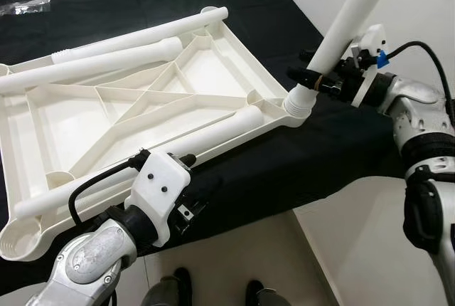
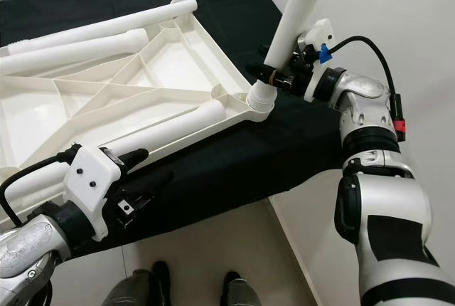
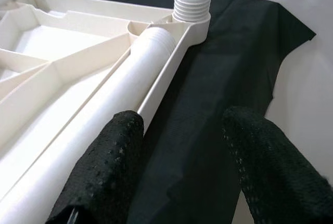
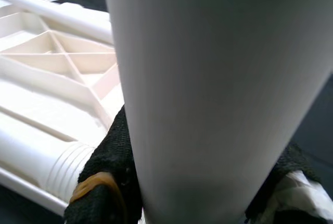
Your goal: Building children table
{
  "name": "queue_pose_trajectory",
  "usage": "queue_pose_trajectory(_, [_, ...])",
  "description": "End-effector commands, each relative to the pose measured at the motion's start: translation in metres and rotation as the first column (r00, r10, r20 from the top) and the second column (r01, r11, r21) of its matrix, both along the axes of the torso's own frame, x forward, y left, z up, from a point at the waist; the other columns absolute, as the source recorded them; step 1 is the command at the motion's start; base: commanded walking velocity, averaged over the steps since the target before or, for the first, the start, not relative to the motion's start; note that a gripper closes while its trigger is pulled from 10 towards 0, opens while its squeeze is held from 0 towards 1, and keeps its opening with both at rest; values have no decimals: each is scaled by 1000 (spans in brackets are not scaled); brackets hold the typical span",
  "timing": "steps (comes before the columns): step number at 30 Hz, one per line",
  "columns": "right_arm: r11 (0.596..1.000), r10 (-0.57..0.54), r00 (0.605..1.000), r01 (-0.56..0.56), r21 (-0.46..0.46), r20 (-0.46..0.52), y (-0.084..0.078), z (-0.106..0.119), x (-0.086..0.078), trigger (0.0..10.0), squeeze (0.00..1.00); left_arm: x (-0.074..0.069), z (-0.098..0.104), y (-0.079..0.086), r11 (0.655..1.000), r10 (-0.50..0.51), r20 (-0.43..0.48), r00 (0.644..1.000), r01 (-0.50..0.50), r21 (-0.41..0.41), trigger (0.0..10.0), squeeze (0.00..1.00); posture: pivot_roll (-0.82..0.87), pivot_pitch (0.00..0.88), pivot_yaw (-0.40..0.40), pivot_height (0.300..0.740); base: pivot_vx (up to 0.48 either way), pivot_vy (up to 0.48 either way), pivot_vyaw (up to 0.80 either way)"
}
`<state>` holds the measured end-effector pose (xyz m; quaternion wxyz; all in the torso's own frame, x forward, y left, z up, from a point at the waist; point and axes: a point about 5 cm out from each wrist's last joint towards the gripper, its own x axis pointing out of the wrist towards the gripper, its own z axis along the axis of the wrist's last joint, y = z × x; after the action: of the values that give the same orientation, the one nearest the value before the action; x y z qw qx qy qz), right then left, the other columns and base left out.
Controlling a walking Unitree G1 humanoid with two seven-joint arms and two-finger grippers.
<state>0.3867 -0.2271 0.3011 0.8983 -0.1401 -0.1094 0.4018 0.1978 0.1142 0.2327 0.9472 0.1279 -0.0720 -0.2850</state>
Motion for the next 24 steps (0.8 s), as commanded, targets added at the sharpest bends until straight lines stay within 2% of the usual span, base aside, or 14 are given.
queue_pose_trajectory(1, [999, -52, 989, 50, -17, -139, -1, -38, 2, 0, 0, -5, 1, -2, 1000, -15, 2, 1000, 15, -4, 10000, 0, 141, 347, -73, 740, 0, 0, 0])
queue_pose_trajectory(8, [986, -163, 971, 158, -44, -175, 6, -53, 9, 0, 0, -2, 5, -2, 1000, -4, 19, 1000, 4, -4, 10000, 0, 136, 345, -77, 740, 0, 0, 0])
queue_pose_trajectory(18, [975, -219, 959, 208, -75, -183, 14, -63, 12, 0, 0, -1, 7, -2, 1000, 6, 33, 999, -6, -3, 10000, 0, 134, 345, -82, 740, 0, 0, 0])
queue_pose_trajectory(22, [907, -420, 879, 411, -90, -223, 17, -76, 20, 0, 0, 1, 9, 0, 1000, 18, 45, 999, -18, -6, 10000, 0, 130, 342, -79, 740, 0, 0, 0])
queue_pose_trajectory(24, [895, -445, 865, 438, -87, -231, 16, -77, 21, 0, 0, 1, 9, 0, 1000, 18, 46, 999, -18, -6, 10000, 0, 130, 342, -79, 740, 0, 0, 0])
